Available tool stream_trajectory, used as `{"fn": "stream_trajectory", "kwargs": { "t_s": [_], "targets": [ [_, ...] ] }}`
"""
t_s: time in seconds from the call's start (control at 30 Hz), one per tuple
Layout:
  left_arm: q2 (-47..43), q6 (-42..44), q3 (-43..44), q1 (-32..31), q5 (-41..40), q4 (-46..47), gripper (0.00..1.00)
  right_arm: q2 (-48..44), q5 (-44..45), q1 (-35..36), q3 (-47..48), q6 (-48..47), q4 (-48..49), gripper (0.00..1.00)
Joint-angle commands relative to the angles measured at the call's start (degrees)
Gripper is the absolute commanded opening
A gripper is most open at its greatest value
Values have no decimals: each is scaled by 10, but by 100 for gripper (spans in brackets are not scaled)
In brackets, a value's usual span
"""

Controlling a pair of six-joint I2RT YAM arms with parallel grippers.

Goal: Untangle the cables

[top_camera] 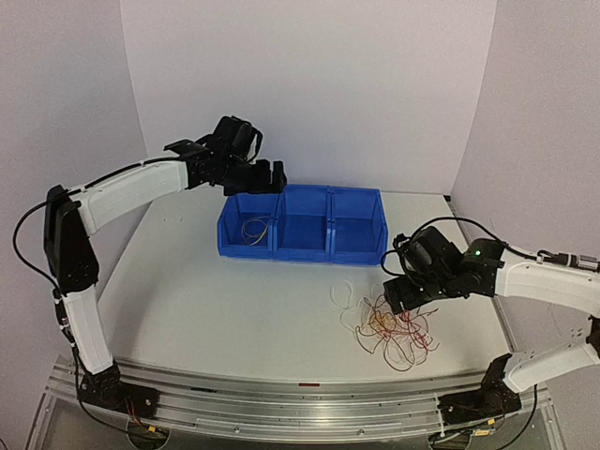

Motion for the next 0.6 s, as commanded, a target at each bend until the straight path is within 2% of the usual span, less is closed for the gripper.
{"fn": "stream_trajectory", "kwargs": {
  "t_s": [0.0,0.17,0.37,0.5,0.57],
  "targets": [
    [-125,-24,-128,-59,-33,79,100,39,-24,1,-6,48,-27,95],
    [-158,-72,-243,-112,-8,118,100,128,-40,1,12,75,-30,95],
    [-115,-106,-278,-156,26,133,100,203,-49,0,32,70,-24,93],
    [-75,-130,-300,-159,93,192,100,208,-68,-1,11,67,18,84],
    [-53,-138,-303,-159,134,220,99,206,-90,-2,-3,64,46,74]
  ]
}}
